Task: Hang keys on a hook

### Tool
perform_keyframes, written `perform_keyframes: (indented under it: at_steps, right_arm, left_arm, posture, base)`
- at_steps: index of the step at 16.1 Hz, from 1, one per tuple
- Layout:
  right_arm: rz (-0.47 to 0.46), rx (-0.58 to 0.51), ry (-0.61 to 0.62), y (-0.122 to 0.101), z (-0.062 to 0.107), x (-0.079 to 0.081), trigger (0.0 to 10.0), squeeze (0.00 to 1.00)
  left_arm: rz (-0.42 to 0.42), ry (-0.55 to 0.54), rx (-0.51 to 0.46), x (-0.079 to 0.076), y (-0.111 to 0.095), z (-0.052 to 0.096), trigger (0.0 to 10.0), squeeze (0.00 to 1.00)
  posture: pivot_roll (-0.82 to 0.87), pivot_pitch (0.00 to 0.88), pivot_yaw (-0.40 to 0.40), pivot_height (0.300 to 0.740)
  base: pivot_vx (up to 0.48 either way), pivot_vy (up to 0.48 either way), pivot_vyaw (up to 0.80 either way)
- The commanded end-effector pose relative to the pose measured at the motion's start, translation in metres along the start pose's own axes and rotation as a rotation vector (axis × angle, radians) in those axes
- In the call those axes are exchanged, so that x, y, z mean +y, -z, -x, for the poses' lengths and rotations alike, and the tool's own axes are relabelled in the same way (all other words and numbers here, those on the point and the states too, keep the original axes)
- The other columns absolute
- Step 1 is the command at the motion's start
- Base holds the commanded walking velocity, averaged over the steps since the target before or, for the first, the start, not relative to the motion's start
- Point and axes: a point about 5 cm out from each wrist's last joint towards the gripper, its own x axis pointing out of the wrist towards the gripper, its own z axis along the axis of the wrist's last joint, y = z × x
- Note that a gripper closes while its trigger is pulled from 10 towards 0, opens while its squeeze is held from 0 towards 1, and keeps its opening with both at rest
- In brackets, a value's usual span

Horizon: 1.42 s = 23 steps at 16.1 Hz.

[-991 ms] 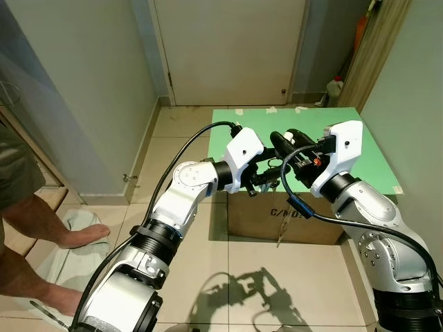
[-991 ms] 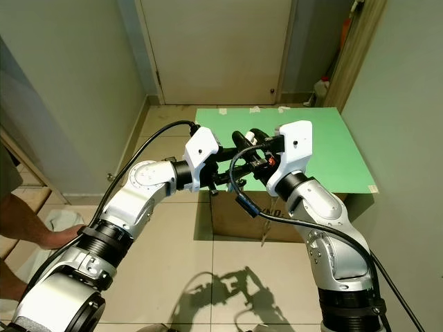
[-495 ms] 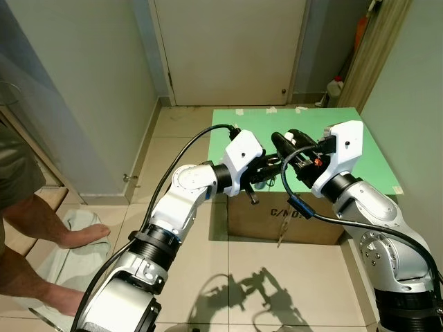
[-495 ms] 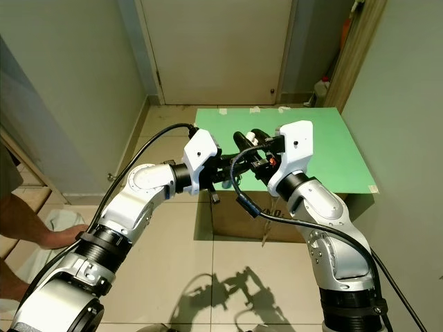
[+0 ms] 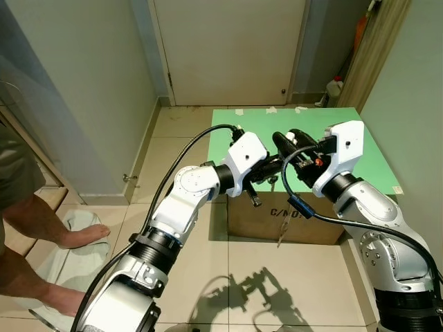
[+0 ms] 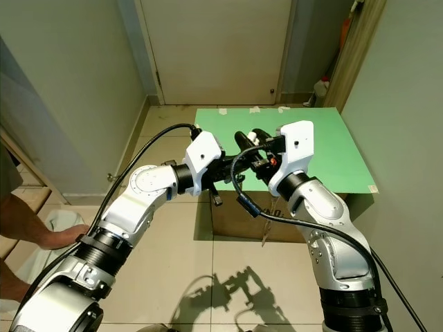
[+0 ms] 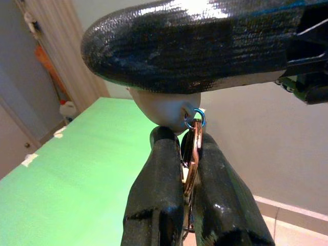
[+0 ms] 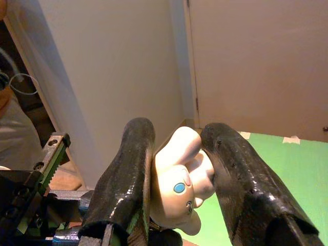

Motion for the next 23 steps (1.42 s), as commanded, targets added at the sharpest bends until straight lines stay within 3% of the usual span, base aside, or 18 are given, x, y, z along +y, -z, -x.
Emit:
perform_keyframes:
  at_steps: [1,2,3,16,17,23]
  right_arm:
    - [0.001,0.001,-0.003,0.0,0.0,0.0,0.0,0.0]
    - [0.002,0.001,-0.004,0.0,0.0,0.0,0.0,0.0]
    - [0.002,0.001,-0.006,0.0,0.0,0.0,0.0,0.0]
    - [0.012,0.017,0.012,0.005,0.0,-0.006,0.0,0.0]
    - [0.013,0.021,0.014,0.005,0.0,-0.007,0.0,0.0]
    - [0.016,0.027,0.011,0.006,-0.002,-0.01,0.0,0.0]
  left_arm:
    - [-0.028,-0.008,-0.01,0.001,-0.005,0.0,10.0,0.14]
    - [-0.027,-0.019,-0.009,0.001,-0.005,0.0,10.0,0.95]
    - [-0.026,-0.02,-0.006,0.002,-0.005,0.0,10.0,1.0]
    - [0.004,0.006,0.006,-0.006,-0.001,0.002,10.0,1.0]
    - [0.008,0.005,0.01,-0.007,0.0,0.002,10.0,0.0]
    - [0.054,0.028,0.034,-0.02,0.008,0.003,10.0,0.0]
  posture:
    - [-0.18,0.0,0.05,0.74]
    - [-0.18,0.0,0.049,0.74]
    - [-0.18,0.0,0.048,0.74]
    - [-0.18,0.0,0.049,0.74]
    - [-0.18,0.0,0.05,0.74]
    - [-0.17,0.0,0.045,0.74]
  base:
    - [0.0,0.0,0.0]
    - [0.0,0.0,0.0]
    - [0.0,0.0,0.0]
    - [0.0,0.0,0.0]
    - [0.0,0.0,0.0]
    - [0.0,0.0,0.0]
